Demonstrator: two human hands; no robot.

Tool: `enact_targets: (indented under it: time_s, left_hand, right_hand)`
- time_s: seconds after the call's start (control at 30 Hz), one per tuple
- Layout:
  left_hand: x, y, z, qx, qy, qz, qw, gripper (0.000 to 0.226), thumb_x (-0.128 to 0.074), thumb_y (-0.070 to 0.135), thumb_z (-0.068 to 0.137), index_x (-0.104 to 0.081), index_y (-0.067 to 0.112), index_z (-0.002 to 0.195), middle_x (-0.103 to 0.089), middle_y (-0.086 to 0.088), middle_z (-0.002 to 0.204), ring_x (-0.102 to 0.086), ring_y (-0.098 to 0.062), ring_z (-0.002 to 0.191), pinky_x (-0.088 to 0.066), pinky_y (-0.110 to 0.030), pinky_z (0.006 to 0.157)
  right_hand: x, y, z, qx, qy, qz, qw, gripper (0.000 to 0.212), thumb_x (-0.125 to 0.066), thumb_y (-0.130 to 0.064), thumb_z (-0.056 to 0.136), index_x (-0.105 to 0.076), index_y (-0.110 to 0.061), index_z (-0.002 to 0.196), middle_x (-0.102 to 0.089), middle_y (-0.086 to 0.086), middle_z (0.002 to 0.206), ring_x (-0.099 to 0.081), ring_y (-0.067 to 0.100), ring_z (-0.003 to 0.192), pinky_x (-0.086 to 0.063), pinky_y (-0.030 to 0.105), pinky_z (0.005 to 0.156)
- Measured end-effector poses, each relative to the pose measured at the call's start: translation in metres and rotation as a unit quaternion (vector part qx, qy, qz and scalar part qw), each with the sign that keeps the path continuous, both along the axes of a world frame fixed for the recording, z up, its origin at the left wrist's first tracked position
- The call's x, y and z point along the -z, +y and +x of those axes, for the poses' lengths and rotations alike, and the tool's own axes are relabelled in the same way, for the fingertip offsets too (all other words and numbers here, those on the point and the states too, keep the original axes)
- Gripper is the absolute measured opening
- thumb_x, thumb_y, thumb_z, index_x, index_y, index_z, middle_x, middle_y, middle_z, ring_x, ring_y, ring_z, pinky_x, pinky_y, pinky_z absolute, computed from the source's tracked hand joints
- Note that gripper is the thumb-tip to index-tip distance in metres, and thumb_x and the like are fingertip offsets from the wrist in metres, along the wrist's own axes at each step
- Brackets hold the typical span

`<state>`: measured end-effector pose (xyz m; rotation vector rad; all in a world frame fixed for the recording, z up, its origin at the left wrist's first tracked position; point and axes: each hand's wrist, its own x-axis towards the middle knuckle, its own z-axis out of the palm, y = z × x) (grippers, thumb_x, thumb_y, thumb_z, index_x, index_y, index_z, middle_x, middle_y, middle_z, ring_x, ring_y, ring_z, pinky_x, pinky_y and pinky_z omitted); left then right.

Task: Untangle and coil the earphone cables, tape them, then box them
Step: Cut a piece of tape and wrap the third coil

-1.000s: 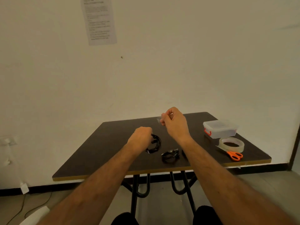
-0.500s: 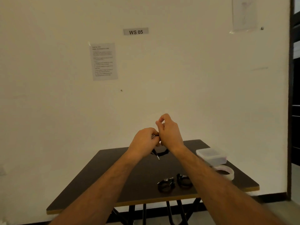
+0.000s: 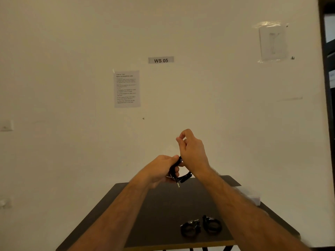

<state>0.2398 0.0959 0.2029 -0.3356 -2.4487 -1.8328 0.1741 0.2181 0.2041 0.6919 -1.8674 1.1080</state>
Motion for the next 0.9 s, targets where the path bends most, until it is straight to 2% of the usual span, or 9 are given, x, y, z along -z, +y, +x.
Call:
enact_targets:
  time_s: [0.07,0.17,0.3,0.37,0.47,0.57,0.67,0.8,0.9]
  left_hand:
    - [-0.005,0.0,0.003,-0.004,0.004,-0.011,1.0,0.039,-0.042,0.034,0.105,-0.066,0.004,0.102,-0.055,0.0,0.069,-0.055,-0.011,0.063,-0.056,-0.031,0.072]
    - [-0.012,0.003,0.005,0.008,0.003,-0.015,1.0,0.034,-0.042,0.032,0.105,-0.064,0.007,0.094,-0.053,0.001,0.066,-0.052,-0.011,0.061,-0.054,-0.034,0.076]
    - [-0.019,0.007,0.01,0.009,-0.001,-0.018,1.0,0.036,-0.04,0.029,0.106,-0.066,0.006,0.097,-0.048,0.001,0.064,-0.05,-0.011,0.06,-0.055,-0.035,0.075]
    - [-0.021,0.01,0.012,0.001,0.012,-0.035,0.999,0.037,-0.038,0.028,0.107,-0.065,0.008,0.092,-0.047,0.002,0.063,-0.049,-0.01,0.059,-0.054,-0.035,0.076]
    - [-0.022,0.015,0.012,-0.017,0.049,-0.054,0.997,0.036,-0.034,0.03,0.107,-0.055,0.014,0.084,-0.047,0.002,0.066,-0.047,-0.01,0.06,-0.051,-0.032,0.075]
    - [-0.022,0.021,0.01,-0.064,0.121,-0.108,0.985,0.036,-0.03,0.029,0.108,-0.05,0.015,0.081,-0.051,-0.002,0.075,-0.048,-0.013,0.068,-0.048,-0.028,0.073]
    - [-0.026,0.025,0.007,-0.099,0.181,-0.149,0.967,0.037,-0.028,0.027,0.107,-0.05,0.016,0.079,-0.054,-0.004,0.075,-0.051,-0.015,0.071,-0.046,-0.029,0.072]
    - [-0.029,0.03,0.007,-0.114,0.22,-0.188,0.951,0.036,-0.028,0.026,0.107,-0.051,0.018,0.082,-0.057,-0.003,0.076,-0.056,-0.016,0.072,-0.048,-0.032,0.075]
    - [-0.029,0.028,0.006,-0.112,0.233,-0.187,0.948,0.035,-0.028,0.026,0.107,-0.05,0.02,0.081,-0.055,-0.002,0.074,-0.057,-0.015,0.068,-0.05,-0.032,0.074]
  right_hand:
    - [-0.004,0.001,0.002,0.001,0.013,0.001,1.0,0.008,-0.048,-0.025,0.103,-0.047,-0.021,0.096,-0.048,-0.004,0.053,-0.038,0.009,0.043,-0.034,0.022,0.04]
    - [-0.01,0.005,0.005,0.008,0.029,0.004,1.0,0.007,-0.049,-0.025,0.103,-0.047,-0.02,0.098,-0.049,-0.005,0.053,-0.04,0.01,0.043,-0.035,0.02,0.04]
    - [-0.017,0.008,0.009,0.01,0.04,-0.002,0.999,0.006,-0.05,-0.024,0.102,-0.048,-0.018,0.1,-0.049,-0.006,0.055,-0.041,0.009,0.043,-0.035,0.018,0.041]
    - [-0.018,0.009,0.01,0.01,0.043,-0.004,0.999,0.006,-0.05,-0.024,0.102,-0.047,-0.021,0.099,-0.049,-0.007,0.056,-0.041,0.009,0.043,-0.036,0.019,0.041]
    - [-0.02,0.011,0.01,0.01,0.044,-0.015,0.999,0.007,-0.05,-0.025,0.102,-0.045,-0.023,0.098,-0.052,-0.004,0.057,-0.045,0.011,0.045,-0.042,0.026,0.044]
    - [-0.022,0.013,0.013,0.001,0.035,-0.037,0.999,0.007,-0.049,-0.025,0.102,-0.044,-0.022,0.099,-0.055,-0.001,0.062,-0.052,0.015,0.046,-0.048,0.023,0.041]
    - [-0.024,0.015,0.016,-0.025,0.01,-0.073,0.997,0.007,-0.05,-0.025,0.102,-0.045,-0.019,0.101,-0.062,0.004,0.069,-0.058,0.018,0.044,-0.045,0.018,0.039]
    - [-0.026,0.021,0.019,-0.068,-0.025,-0.123,0.99,0.009,-0.05,-0.025,0.102,-0.048,-0.016,0.1,-0.06,0.003,0.064,-0.058,0.019,0.039,-0.049,0.029,0.043]
    - [-0.031,0.026,0.022,-0.108,-0.055,-0.125,0.985,0.009,-0.051,-0.024,0.101,-0.048,-0.016,0.101,-0.061,0.006,0.065,-0.062,0.021,0.042,-0.055,0.033,0.048]
